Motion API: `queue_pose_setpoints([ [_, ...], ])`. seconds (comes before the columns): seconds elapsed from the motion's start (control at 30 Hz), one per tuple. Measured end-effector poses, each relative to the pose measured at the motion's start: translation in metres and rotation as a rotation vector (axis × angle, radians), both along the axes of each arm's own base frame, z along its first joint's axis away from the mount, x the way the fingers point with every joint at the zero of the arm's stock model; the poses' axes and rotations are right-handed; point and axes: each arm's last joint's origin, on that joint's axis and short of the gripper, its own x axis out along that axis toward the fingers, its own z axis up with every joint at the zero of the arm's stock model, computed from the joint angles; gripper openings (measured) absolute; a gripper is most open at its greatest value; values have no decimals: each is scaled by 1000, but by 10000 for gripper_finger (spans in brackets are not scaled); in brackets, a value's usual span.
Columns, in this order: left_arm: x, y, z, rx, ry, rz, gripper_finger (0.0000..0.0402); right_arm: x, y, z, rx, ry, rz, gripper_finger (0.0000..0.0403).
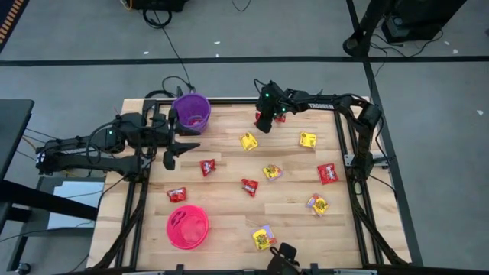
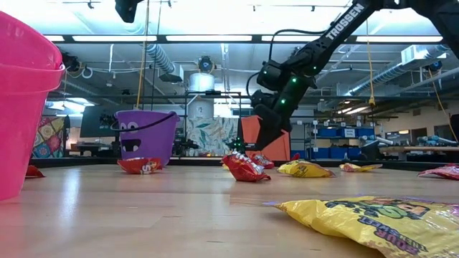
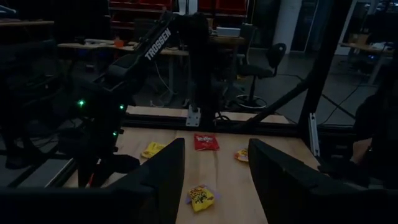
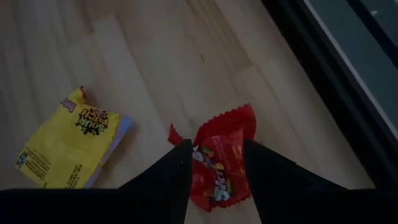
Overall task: Sort candy by brand, put in halloween buckets
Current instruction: Put the red candy into the purple bucket
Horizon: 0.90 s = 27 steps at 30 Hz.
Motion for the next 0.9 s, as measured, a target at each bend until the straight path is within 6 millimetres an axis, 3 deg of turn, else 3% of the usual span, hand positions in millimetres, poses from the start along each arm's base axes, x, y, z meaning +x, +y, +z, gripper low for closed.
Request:
queue_pose_setpoints([
  [0.47, 0, 0, 0, -3, 1, -1, 183, 7, -3, -36, 66, 42, -14, 150],
  [0.6, 0, 0, 0, 0, 1, -2, 183, 6, -3, -35, 60, 50, -17, 110],
  [0.77, 0, 0, 0, 2, 0, -1, 183, 8, 0, -34, 54, 47, 24, 17],
  [0.9, 0, 0, 0, 3, 1, -2, 183, 13, 7, -31, 51, 51, 40, 14],
])
